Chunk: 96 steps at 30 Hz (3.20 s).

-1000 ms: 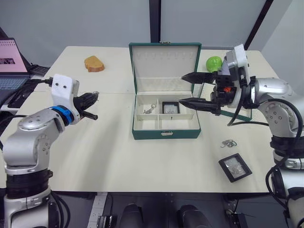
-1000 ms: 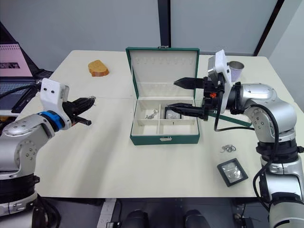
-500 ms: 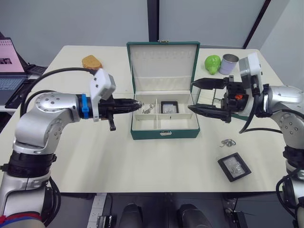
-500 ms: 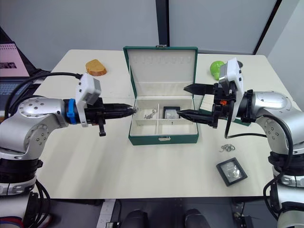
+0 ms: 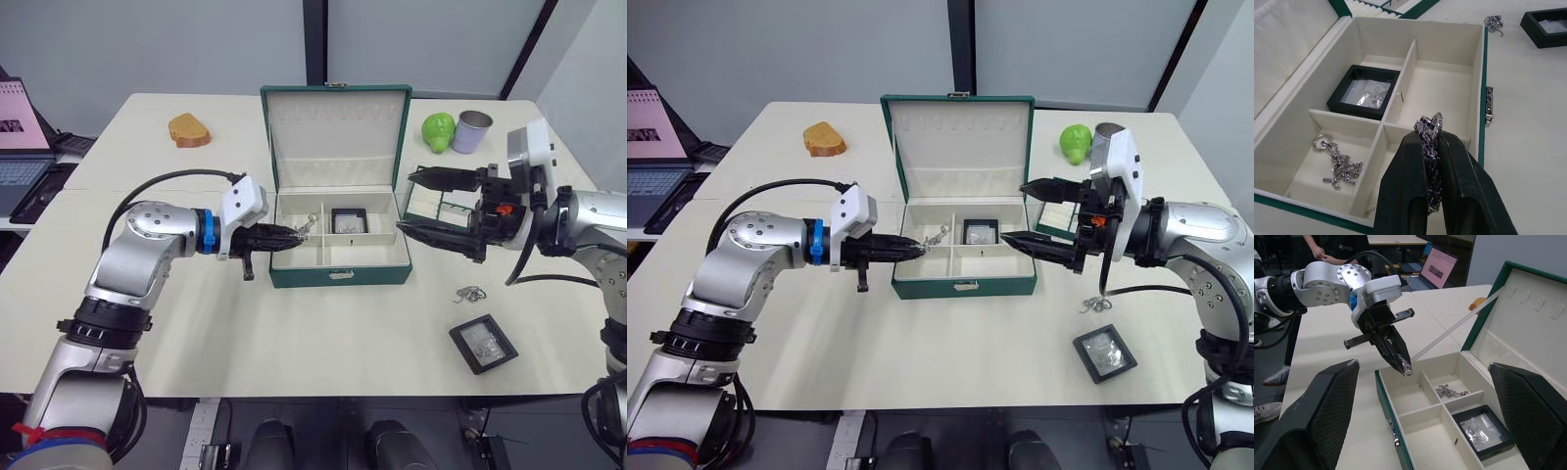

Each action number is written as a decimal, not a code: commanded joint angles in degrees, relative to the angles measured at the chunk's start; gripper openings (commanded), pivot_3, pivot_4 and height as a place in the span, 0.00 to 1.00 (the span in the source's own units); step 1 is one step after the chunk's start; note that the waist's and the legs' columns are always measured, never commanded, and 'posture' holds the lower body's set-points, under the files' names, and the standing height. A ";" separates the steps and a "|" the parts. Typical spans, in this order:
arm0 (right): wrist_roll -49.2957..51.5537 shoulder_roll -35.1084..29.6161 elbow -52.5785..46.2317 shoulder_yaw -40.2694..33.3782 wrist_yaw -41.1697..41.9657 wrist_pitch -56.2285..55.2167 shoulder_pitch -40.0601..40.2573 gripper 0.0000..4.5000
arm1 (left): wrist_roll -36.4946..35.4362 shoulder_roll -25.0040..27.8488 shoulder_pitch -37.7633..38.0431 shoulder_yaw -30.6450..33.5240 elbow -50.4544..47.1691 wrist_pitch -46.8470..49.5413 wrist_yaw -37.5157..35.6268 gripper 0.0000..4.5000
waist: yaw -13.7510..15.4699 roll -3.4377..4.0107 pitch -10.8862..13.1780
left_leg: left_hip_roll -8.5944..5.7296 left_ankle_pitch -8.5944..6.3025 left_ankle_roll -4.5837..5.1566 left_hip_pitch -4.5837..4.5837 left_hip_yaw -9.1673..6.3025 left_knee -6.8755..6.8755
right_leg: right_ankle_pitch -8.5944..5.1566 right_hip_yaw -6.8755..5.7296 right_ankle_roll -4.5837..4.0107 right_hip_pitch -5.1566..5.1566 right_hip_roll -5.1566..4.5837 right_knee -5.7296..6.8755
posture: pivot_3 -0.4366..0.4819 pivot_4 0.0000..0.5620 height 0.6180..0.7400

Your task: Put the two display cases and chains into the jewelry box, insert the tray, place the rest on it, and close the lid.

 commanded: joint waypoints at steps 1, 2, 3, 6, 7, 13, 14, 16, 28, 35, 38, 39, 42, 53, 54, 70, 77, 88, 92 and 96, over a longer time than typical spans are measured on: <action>1.21 -0.90 -1.53 -1.69 -0.76 -0.14 -0.01 1.00 | 0.83 -0.31 -1.20 0.53 0.29 -1.38 -0.26 0.01 | 0.00 0.00 0.00 | 0.00 0.00 0.00 0.00 0.00 0.00 | 0.00 0.00 0.00 0.00 0.00 0.00 | 0.48 0.27 1.00; 1.27 -0.88 -1.51 -1.63 -0.86 -0.16 -0.03 1.00 | 1.11 -0.42 -1.13 0.50 0.46 -1.57 -0.24 0.01 | 0.00 0.00 0.00 | 0.00 0.00 0.00 0.00 0.00 0.00 | 0.00 0.00 0.00 0.00 0.00 0.00 | 0.48 0.27 1.00; 1.31 -0.87 -1.48 -1.56 -0.96 -0.20 -0.04 1.00 | 1.27 -0.50 -1.08 0.54 0.54 -1.63 -0.22 0.01 | 0.00 0.00 0.00 | 0.00 0.00 0.00 0.00 0.00 0.00 | 0.00 0.00 0.00 0.00 0.00 0.01 | 0.48 0.27 1.00; 1.49 -0.85 -1.38 -1.41 -1.20 -0.40 -0.02 1.00 | 1.21 -0.64 -0.80 1.19 0.44 -1.13 -0.09 0.01 | 0.00 0.00 0.00 | 0.00 0.00 0.00 0.00 0.00 0.01 | 0.00 -0.01 0.00 -0.01 0.00 0.01 | 0.48 0.27 1.00; 1.51 -0.84 -1.36 -1.35 -1.22 -0.47 -0.02 1.00 | 0.87 -0.61 -0.68 1.58 0.26 -0.70 -0.14 0.01 | 0.00 0.00 0.00 | 0.00 0.00 0.00 -0.01 -0.01 0.01 | 0.00 -0.01 0.00 -0.01 0.00 0.01 | 0.48 0.27 1.00; 1.49 -0.55 -1.00 -1.07 -1.29 -0.73 -0.55 1.00 | -3.22 -0.38 -2.74 5.43 0.12 3.60 -0.23 0.01 | 0.00 0.00 0.00 | 0.00 0.00 0.00 -0.03 -0.01 0.01 | 0.00 -0.01 0.00 -0.04 0.00 0.03 | 0.48 0.27 1.00; 1.54 -0.56 -1.05 -1.05 -1.27 -0.72 -0.56 1.00 | -4.09 -0.07 -3.24 6.22 0.13 4.51 -0.52 0.01 | 0.00 0.00 0.00 | 0.00 0.00 0.00 -0.06 -0.03 0.01 | 0.00 -0.03 0.00 -0.06 0.00 0.03 | 0.48 0.27 1.00; 1.56 -0.51 -1.03 -0.98 -1.23 -0.74 -0.63 1.00 | -5.08 0.99 -3.75 7.07 0.10 5.81 -1.55 0.01 | -0.01 0.00 0.00 | 0.00 0.00 0.00 -0.09 -0.04 0.03 | 0.00 -0.04 0.00 -0.08 0.00 0.03 | 0.48 0.27 1.00; 1.50 0.22 -1.31 -0.71 -1.85 -1.06 -0.35 1.00 | -11.32 2.74 -7.34 10.04 -2.57 14.47 -2.46 0.01 | -0.03 0.00 0.00 | 0.00 0.00 0.00 -0.13 -0.08 0.05 | 0.00 -0.09 0.00 -0.09 0.00 0.05 | 0.48 0.27 1.00; 1.70 0.49 -1.66 -0.74 -2.49 -1.14 -0.03 1.00 | -10.29 2.76 -7.19 8.50 -2.79 14.10 -2.93 0.01 | -0.03 0.00 0.00 | 0.00 0.00 0.00 -0.13 -0.07 0.05 | 0.00 -0.09 0.00 -0.10 0.00 0.05 | 0.48 0.27 1.00; 1.69 0.51 -1.70 -0.78 -2.59 -1.15 0.13 1.00 | -9.21 2.31 -6.47 7.61 -2.60 13.14 -2.74 0.01 | -0.03 0.00 0.00 | 0.00 0.00 0.00 -0.13 -0.07 0.06 | 0.00 -0.09 0.00 -0.10 0.00 0.05 | 0.48 0.27 1.00; 1.69 0.53 -1.69 -0.79 -2.60 -1.16 0.20 1.00 | -7.60 2.31 -5.98 6.51 -2.31 11.55 -2.50 0.01 | -0.03 0.00 0.00 | 0.00 0.00 0.00 -0.13 -0.07 0.06 | 0.00 -0.09 0.00 -0.10 0.00 0.05 | 0.48 0.27 1.00; 1.50 0.54 -1.61 -0.68 -2.67 -1.23 0.24 1.00 | -3.16 1.96 -4.25 3.46 -0.99 6.38 -2.12 0.01 | -0.03 0.00 0.00 | 0.00 0.00 -0.01 -0.12 -0.06 0.07 | 0.00 -0.07 0.00 -0.10 0.00 0.05 | 0.48 0.27 1.00; 1.98 -0.16 -2.23 -1.04 -2.30 -0.81 0.84 1.00 | 1.99 -0.79 -2.00 0.90 2.31 -0.44 -1.20 0.01 | -0.01 0.00 0.00 | 0.00 0.00 0.00 -0.15 -0.06 0.07 | 0.00 -0.07 0.00 -0.12 0.00 0.06 | 0.48 0.27 1.00; 2.05 -0.23 -2.29 -1.04 -2.21 -0.76 0.88 1.00 | 2.19 -0.89 -2.04 0.88 2.55 -0.71 -1.11 0.01 | -0.01 0.00 0.00 | 0.00 0.00 0.00 -0.15 -0.06 0.07 | 0.00 -0.07 0.00 -0.12 0.00 0.06 | 0.48 0.27 1.00; 2.07 -0.81 -1.63 -1.43 -1.60 -0.78 0.74 1.00 | -3.13 -1.89 -1.99 4.00 1.81 3.75 -3.83 0.89 | -0.03 0.00 0.00 | 0.00 0.00 0.00 -0.17 -0.07 0.08 | 0.00 -0.09 0.00 -0.13 0.00 0.09 | 0.48 0.27 1.00; 2.18 -2.96 -0.24 -3.48 0.28 -1.00 2.78 1.00 | -9.86 -1.18 -1.38 7.80 -1.89 10.91 -4.40 1.00 | -0.02 0.00 0.00 | 0.00 0.00 0.00 -0.19 -0.10 0.09 | 0.00 -0.12 0.00 -0.11 0.00 0.09 | 0.48 0.27 1.00; 0.71 -8.27 6.68 -16.23 3.77 -2.75 20.01 1.00 | -20.73 6.93 15.39 26.85 -13.99 23.97 4.19 1.00 | -0.03 -0.01 -0.01 | -0.01 0.00 0.01 -0.19 -0.13 0.10 | 0.00 -0.11 0.00 -0.07 -0.02 0.05 | 0.48 0.27 1.00; -3.01 -9.10 11.82 -19.27 2.75 -6.40 24.20 1.00 | -20.03 7.59 25.55 35.73 -17.01 24.10 9.64 1.00 | -0.13 -0.01 -0.01 | 0.00 0.00 0.01 -0.18 -0.12 0.09 | 0.00 -0.10 0.00 -0.07 -0.01 0.06 | 0.48 0.27 1.00; -7.67 -7.79 17.91 -20.14 1.19 -11.86 27.21 1.00 | -15.53 6.00 35.86 41.62 -18.23 19.48 15.12 1.00 | -0.10 -0.01 -0.01 | 0.00 0.00 0.00 -0.16 -0.10 0.06 | 0.00 -0.07 0.00 -0.06 -0.01 0.04 | 0.48 0.27 1.00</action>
